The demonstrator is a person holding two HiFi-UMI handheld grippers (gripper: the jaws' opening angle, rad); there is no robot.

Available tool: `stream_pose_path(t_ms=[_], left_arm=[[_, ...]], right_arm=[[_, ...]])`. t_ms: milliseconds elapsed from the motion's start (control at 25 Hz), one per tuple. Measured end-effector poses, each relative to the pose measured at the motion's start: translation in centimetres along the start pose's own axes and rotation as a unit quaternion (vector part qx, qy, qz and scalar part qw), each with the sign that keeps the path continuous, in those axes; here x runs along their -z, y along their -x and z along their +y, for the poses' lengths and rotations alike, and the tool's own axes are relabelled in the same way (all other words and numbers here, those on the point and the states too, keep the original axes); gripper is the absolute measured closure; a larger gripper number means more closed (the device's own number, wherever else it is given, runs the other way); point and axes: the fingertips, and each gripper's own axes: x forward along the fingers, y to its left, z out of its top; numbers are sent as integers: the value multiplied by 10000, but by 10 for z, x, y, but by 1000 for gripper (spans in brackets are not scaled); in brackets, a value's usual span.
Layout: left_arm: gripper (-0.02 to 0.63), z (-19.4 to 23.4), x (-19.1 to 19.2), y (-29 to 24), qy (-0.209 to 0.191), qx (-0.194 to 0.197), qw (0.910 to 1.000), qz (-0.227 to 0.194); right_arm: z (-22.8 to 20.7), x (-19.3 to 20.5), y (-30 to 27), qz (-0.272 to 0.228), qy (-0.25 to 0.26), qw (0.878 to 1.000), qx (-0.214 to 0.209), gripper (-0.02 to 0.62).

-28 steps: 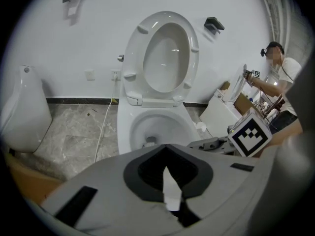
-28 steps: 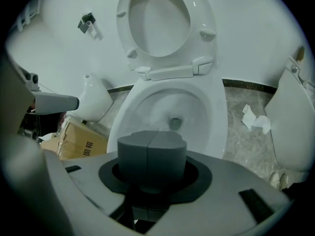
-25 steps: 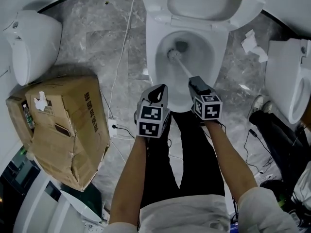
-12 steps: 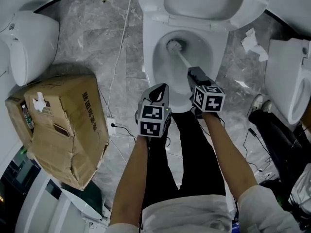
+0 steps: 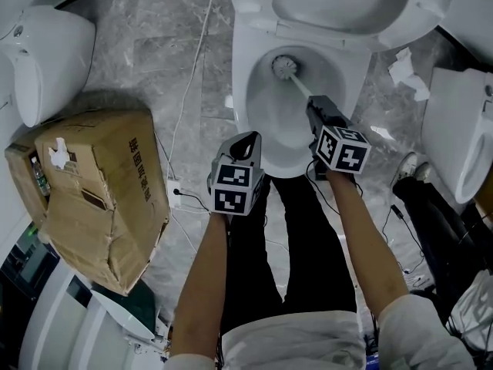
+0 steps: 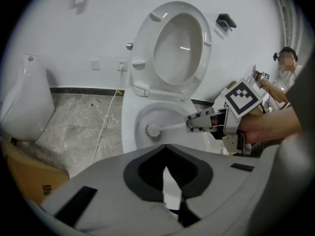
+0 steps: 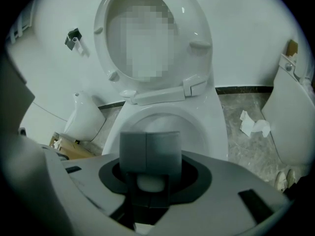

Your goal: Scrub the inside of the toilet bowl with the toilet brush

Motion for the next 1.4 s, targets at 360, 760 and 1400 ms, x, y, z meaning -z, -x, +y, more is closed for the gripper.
stream_pose_path(t_ms=[360,760,1400], left_arm=[[580,3,9,-7,81,-73,9998,141],[580,0,-7,-14,-17,5,10000,31],[580,7,13,-7,-353,297,9987,216]], right_arm=[[-15,-23,-1,-120,264,9990,332,414],[-31,-36,6,-209,438,9969,611,414],[-40,-20,30,-285,341,9915,1223,411]])
